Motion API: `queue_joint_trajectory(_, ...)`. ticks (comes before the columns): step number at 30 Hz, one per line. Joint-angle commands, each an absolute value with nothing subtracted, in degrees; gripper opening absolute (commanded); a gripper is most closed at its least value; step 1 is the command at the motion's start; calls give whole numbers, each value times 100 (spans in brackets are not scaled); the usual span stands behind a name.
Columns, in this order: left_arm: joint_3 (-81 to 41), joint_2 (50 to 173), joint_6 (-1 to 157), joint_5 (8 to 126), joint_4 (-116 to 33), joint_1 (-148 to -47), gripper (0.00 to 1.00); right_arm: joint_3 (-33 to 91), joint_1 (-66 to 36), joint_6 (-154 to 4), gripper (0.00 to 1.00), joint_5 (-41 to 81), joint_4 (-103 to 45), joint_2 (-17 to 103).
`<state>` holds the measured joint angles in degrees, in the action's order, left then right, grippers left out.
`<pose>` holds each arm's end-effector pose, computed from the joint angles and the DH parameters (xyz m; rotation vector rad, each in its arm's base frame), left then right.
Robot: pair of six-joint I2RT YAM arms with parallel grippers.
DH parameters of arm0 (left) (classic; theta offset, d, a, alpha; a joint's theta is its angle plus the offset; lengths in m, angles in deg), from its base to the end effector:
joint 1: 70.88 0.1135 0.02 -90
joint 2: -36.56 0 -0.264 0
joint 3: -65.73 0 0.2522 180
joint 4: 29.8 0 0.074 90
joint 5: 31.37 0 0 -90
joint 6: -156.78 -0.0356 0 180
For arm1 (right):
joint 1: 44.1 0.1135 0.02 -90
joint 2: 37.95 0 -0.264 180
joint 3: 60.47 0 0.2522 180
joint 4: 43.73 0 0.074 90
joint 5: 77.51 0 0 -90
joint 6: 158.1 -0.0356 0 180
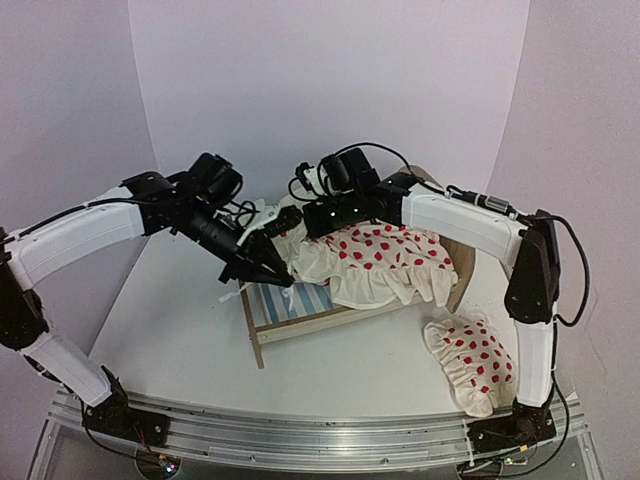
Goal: Set up the pet bed
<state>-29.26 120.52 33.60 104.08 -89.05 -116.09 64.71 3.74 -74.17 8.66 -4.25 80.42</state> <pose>0.1974 -0.2348 0.3505 1.7383 1.5500 -1.0499 0.3293 0.3602 0.3166 -0.7391 2.0486 0.4747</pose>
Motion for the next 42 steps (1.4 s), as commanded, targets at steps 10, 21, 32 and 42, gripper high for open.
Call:
queue_joint_trajectory(10, -3431, 12907, 1807, 9485, -10273, -12340, 77, 6426, 355, -7518, 0, 1397, -622, 7927)
queue_joint_trajectory(21, -3806, 12552, 1813, 8875, -10466, -10954, 73, 5693, 363, -7772, 0, 1605, -858, 7462)
queue_joint_trajectory(32, -3647, 13308, 2052, 6918, -9928, -10952, 64, 5602, 362, -7786, 0, 1716, -1010, 7403)
queue_joint_trajectory(42, -3842, 13773, 1753, 7517, -10799, -10975, 55, 5527, 364, -7782, 0, 1704, -1126, 7389)
